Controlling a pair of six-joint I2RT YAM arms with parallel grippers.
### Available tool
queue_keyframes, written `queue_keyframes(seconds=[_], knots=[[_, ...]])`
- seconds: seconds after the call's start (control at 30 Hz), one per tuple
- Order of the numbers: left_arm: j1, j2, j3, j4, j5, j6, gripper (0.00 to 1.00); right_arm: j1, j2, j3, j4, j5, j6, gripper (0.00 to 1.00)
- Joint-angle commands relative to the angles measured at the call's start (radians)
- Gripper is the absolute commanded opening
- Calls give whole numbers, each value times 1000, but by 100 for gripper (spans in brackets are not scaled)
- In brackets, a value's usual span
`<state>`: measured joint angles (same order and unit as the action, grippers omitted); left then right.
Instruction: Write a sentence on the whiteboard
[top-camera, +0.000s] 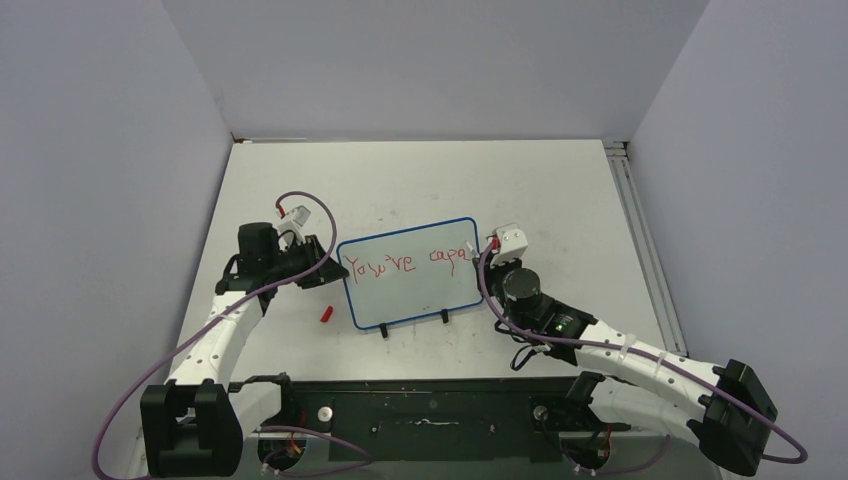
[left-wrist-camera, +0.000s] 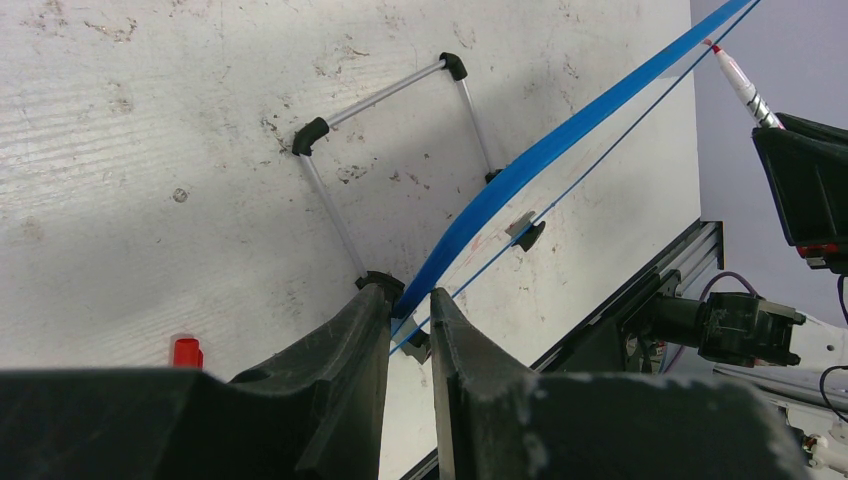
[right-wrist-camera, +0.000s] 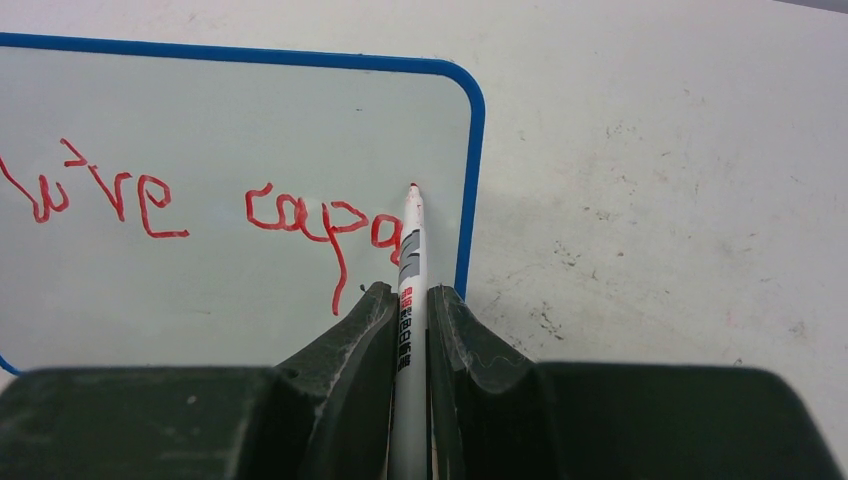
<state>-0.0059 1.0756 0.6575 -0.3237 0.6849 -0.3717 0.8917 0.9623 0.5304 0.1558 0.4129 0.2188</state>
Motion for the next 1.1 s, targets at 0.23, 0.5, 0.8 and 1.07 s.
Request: queue_keyframes(seconds=[0.23,0.5,0.8,1.07], knots=[[-8,3,45,6,-1,19,20,19,-22,-50,-1,25,52,5],[-8,1,44,8,2,19,19,58,-36,-74,-23,59,92,5],[-8,-2,43,8,4,17,19,85,-67,-46,-36,95,86,5],[-8,-3,42,8,2,17,19,85,-48,-20,-9,112,51,5]])
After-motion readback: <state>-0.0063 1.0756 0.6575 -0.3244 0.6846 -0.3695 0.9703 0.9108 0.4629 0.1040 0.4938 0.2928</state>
